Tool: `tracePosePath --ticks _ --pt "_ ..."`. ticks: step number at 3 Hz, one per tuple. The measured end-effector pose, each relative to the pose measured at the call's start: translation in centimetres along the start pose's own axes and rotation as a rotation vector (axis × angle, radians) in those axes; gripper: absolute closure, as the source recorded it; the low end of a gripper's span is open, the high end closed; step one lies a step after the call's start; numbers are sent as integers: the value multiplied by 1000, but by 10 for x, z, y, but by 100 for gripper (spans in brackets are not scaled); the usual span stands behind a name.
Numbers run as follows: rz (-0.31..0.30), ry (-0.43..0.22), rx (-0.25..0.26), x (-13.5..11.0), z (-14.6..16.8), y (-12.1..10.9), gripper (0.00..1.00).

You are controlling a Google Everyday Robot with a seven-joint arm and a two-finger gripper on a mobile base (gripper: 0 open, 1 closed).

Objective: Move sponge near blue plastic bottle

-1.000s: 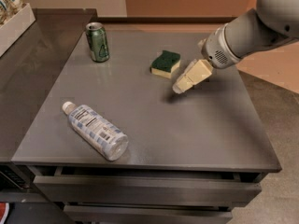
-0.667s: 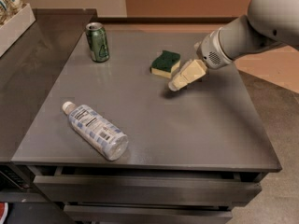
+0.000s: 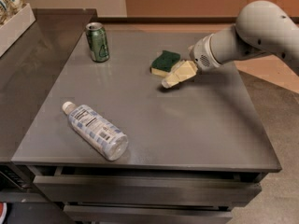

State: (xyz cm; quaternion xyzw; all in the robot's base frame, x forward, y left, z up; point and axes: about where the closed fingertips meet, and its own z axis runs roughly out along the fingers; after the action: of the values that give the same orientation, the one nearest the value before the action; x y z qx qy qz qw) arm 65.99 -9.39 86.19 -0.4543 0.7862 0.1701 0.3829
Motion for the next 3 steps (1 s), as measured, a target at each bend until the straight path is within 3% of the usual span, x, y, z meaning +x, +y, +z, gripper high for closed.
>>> tracePosePath --ticks 3 --pt "41 -58 4 -9 33 -17 0"
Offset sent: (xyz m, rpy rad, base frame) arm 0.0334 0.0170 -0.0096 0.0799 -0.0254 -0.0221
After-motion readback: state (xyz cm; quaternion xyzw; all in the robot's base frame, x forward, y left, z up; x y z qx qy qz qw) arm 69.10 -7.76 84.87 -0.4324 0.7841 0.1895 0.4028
